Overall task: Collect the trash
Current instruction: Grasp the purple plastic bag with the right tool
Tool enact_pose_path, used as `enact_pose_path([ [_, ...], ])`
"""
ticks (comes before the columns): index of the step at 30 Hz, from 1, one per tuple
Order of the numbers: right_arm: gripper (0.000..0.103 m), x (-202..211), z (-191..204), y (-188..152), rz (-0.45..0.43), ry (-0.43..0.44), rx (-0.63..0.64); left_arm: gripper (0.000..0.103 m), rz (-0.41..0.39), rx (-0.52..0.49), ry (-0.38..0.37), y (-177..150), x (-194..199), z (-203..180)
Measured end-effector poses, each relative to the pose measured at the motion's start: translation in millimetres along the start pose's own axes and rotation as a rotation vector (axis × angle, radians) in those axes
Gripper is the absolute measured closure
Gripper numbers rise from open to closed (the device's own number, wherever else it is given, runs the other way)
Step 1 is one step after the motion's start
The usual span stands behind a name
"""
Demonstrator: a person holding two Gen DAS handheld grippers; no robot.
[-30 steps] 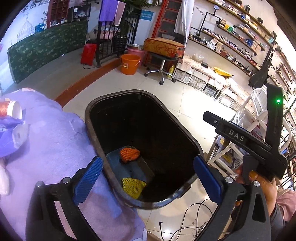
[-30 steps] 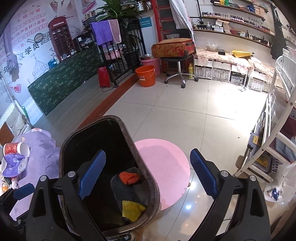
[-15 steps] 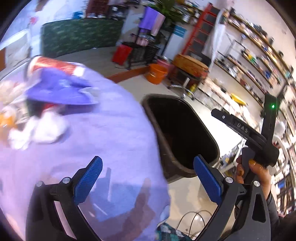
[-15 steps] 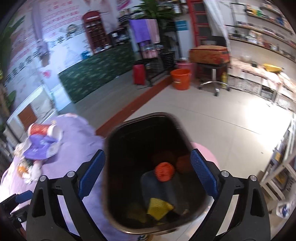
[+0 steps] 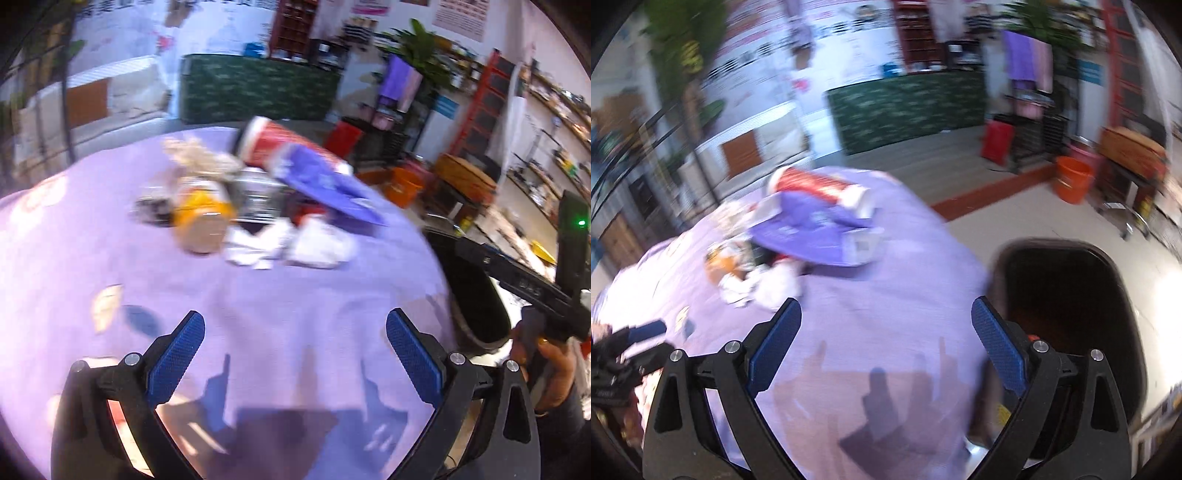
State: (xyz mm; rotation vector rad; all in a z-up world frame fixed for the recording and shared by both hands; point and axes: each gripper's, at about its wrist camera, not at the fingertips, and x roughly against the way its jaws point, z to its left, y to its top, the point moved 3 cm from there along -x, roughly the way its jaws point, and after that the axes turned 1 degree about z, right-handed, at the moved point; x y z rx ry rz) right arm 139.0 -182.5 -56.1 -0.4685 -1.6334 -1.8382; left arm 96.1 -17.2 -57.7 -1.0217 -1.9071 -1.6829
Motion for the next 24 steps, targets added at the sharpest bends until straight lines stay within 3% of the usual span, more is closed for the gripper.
enact_pose_path([
  [8,0.011,-43,51,17,0.066,0.045,0.145,0.006,0.021,0.086,0.105,-12,1,60],
  [12,0.012,-64,70,24,0.059,-0.007,0.257,0.006,0.027,0.103,0.11,-18,0,72],
  [18,0.039,-105,64,31,0.125,-0.133,0.358,0.006,0.025,0.116,0.108,-24,0,86],
  [23,0.054,-118,55,33,0.14,-0.159,0.393,0.006,0.03,0.108,0.104,-20,-6,87],
  [24,0.061,-120,54,33,0.137,-0.163,0.4,0.006,0.031,0.107,0.101,-18,-7,87],
])
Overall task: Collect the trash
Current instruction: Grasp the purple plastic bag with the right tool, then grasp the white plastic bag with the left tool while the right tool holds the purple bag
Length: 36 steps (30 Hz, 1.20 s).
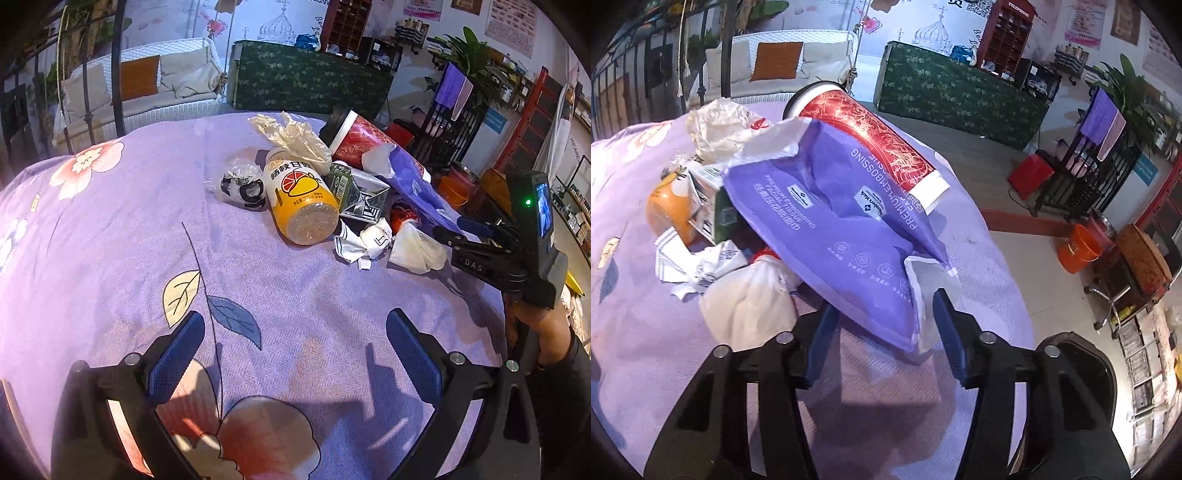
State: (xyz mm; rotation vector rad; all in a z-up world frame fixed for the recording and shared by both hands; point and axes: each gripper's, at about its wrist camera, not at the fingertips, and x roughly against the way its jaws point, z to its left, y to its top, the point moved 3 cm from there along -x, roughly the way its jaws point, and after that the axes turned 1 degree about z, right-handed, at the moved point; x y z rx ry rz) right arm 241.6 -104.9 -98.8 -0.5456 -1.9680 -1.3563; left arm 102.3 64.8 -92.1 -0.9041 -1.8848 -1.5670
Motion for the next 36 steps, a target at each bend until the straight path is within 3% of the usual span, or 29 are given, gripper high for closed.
enact_pose_path([
  [3,0.081,1,-1,2,-0.031,0.005,0.027,0.006,0.002,-0.003,-0.007,4,-4,-1],
  [4,0.093,2,-1,3,-0.043,0.003,0.037,0.006,0.003,-0.004,-0.007,6,-6,-2],
  [7,0.099,11,-2,4,-0.072,0.019,0.042,0.006,-0.001,-0.001,-0.011,9,-9,-4],
  [13,0.101,43,2,6,-0.148,0.023,0.057,0.008,0.015,-0.031,-0.084,16,-21,-32],
  [20,0.101,79,-14,1,-0.193,0.044,-0.021,0.014,0.013,-0.132,-0.16,27,-40,-82],
  [27,0.101,106,-35,-12,-0.211,0.054,-0.111,0.02,0.058,-0.195,-0.152,39,-75,-119],
  [32,0.101,111,-51,-28,-0.195,0.049,-0.181,0.033,0.114,-0.206,-0.105,42,-102,-130],
  [36,0.101,113,-60,-42,-0.182,0.045,-0.227,0.064,0.136,-0.168,-0.087,41,-109,-123],
])
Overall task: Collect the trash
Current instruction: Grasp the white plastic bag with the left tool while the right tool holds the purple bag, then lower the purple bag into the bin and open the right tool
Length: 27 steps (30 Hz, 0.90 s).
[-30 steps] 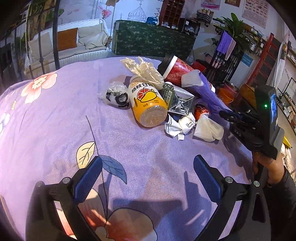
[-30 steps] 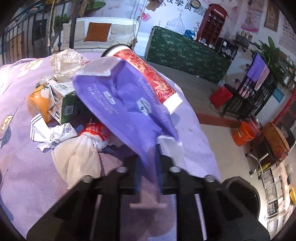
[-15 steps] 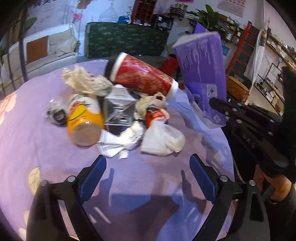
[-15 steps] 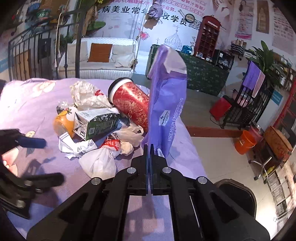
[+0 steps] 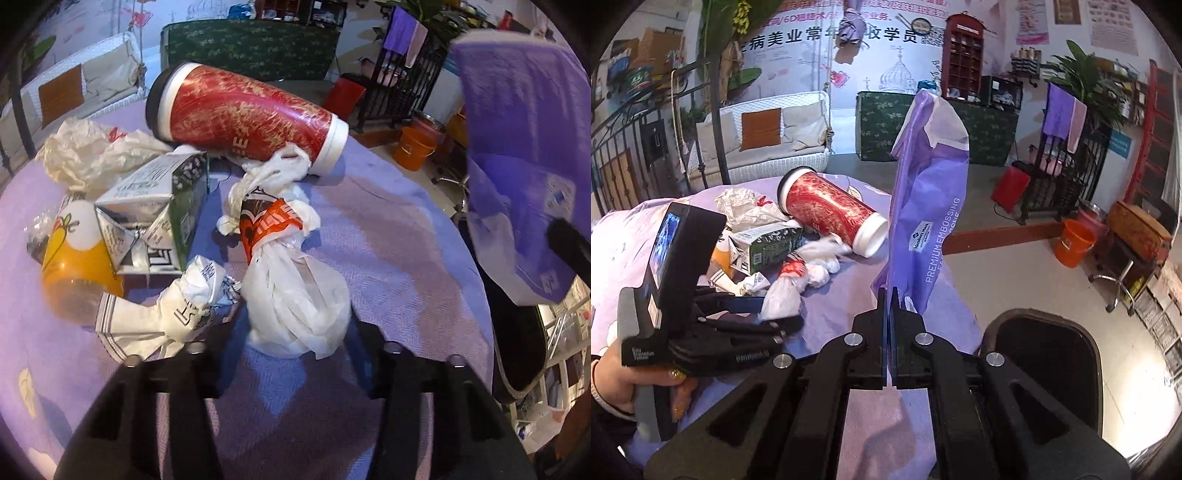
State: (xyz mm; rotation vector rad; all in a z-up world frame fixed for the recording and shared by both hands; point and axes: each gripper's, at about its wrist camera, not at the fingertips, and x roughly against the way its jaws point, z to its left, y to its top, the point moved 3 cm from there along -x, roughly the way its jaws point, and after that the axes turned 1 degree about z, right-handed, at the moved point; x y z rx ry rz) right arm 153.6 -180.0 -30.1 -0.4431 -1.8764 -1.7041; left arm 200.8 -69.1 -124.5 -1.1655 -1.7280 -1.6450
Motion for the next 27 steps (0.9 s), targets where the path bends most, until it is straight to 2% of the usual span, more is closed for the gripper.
enact_pose_path([
  [1,0.101,1,-2,-2,0.001,-0.001,-0.008,0.073,-0.004,0.0,0.004,-1,2,1],
  [4,0.101,5,-7,-7,0.001,-0.01,-0.027,0.085,-0.018,0.007,-0.009,-3,9,4],
  [7,0.101,10,-14,-13,-0.004,-0.022,-0.046,0.089,-0.062,-0.005,-0.022,-5,24,-1],
  [10,0.101,17,-22,-19,-0.009,-0.036,-0.067,0.09,-0.131,-0.025,-0.039,-12,48,-9],
  [17,0.101,34,-42,-33,-0.012,-0.072,-0.108,0.09,-0.214,-0.022,-0.108,-26,94,-31],
  [27,0.101,52,-70,-56,0.0,-0.129,-0.161,0.09,-0.253,-0.11,-0.202,-31,108,-82],
])
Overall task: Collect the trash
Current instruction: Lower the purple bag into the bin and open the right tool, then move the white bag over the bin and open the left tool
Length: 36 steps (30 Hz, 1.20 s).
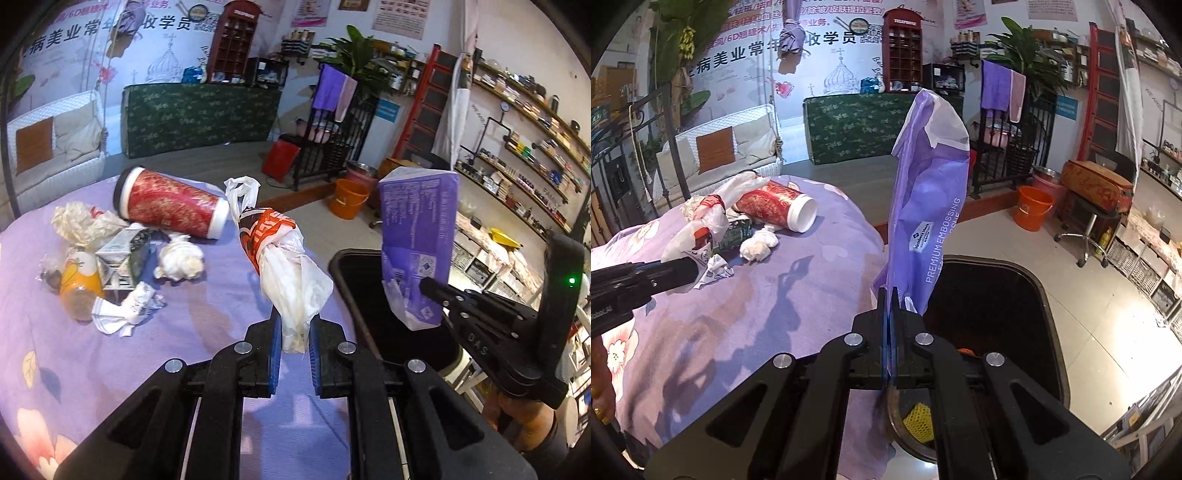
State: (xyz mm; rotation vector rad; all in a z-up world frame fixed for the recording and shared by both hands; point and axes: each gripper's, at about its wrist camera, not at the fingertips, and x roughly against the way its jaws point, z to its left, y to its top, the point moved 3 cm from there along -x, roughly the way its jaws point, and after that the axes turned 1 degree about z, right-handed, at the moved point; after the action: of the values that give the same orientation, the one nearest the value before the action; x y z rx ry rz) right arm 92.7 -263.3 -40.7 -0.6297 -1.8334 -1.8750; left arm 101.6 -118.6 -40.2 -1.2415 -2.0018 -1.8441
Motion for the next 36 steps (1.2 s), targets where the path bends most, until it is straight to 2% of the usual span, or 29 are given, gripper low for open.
enact_pose_path([
  [5,0.101,-3,-25,-10,0.031,-0.045,-0.05,0.09,0.013,-0.045,-0.04,-3,-6,-20],
  [11,0.101,-29,-60,-30,0.123,-0.121,-0.127,0.09,0.022,-0.09,-0.083,0,-12,-37],
  [18,0.1,-61,-83,-55,0.22,-0.128,-0.228,0.09,0.035,-0.135,-0.104,-3,-20,-51],
  [20,0.091,-67,-85,-58,0.235,-0.129,-0.239,0.09,0.04,-0.147,-0.107,-5,-23,-55],
  [21,0.074,-68,-86,-60,0.242,-0.132,-0.243,0.09,0.043,-0.15,-0.11,-6,-24,-56],
  [22,0.049,-67,-88,-61,0.237,-0.14,-0.251,0.09,0.046,-0.152,-0.113,-6,-25,-57],
  [24,0.03,-60,-92,-60,0.199,-0.166,-0.266,0.09,0.055,-0.157,-0.119,-7,-28,-59],
  [28,0.028,-48,-102,-53,0.159,-0.207,-0.287,0.09,0.062,-0.173,-0.126,-6,-33,-67],
  [36,0.025,-18,-133,-40,0.086,-0.27,-0.363,0.09,0.1,-0.226,-0.189,-2,-56,-100],
])
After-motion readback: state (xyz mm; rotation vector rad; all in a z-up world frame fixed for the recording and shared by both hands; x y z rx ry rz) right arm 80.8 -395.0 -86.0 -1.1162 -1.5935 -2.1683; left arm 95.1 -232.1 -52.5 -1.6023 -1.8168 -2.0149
